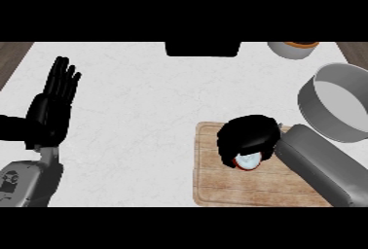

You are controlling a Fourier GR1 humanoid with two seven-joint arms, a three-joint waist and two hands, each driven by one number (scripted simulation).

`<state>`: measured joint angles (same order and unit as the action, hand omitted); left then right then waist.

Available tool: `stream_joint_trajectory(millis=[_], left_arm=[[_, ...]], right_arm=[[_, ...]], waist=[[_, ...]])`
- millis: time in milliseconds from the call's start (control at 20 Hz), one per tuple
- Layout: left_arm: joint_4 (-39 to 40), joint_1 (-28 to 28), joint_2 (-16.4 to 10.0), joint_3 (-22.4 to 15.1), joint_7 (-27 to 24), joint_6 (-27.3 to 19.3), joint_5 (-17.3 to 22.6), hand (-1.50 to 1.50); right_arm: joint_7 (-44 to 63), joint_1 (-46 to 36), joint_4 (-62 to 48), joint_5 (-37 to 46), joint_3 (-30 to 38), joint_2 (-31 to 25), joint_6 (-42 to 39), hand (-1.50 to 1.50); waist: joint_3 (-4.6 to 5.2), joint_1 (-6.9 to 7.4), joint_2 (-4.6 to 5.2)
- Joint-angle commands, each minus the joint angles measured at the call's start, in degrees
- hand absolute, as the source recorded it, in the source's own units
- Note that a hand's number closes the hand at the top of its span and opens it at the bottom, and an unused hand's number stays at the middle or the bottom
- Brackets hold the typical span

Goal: Pick the can from the cutting board and place it in the pot

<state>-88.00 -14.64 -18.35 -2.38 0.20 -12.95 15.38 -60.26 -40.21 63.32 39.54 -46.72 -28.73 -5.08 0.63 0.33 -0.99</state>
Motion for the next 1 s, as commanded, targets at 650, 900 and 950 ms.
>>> stream_joint_trajectory(millis=[650, 900, 950], left_arm=[[0.25, 0.17, -0.72, 1.51, 0.53, 0.22, 0.00, 0.00], [1.23, 0.33, 0.07, 0.35, 0.24, -0.05, -0.93, 0.00], [0.95, -0.01, -0.56, 0.97, 0.48, 0.52, -0.34, 0.00]], right_arm=[[65.29, -4.21, -18.68, -5.60, 30.46, 7.99, 17.32, 1.50], [87.88, -11.28, -20.50, 3.04, 32.15, 7.76, 28.17, 1.50], [92.32, -12.61, -20.71, 5.06, 31.95, 8.78, 30.46, 1.50]], waist=[[-0.16, -1.41, 0.15], [0.14, -1.53, -0.24], [0.12, -0.77, -0.36]])
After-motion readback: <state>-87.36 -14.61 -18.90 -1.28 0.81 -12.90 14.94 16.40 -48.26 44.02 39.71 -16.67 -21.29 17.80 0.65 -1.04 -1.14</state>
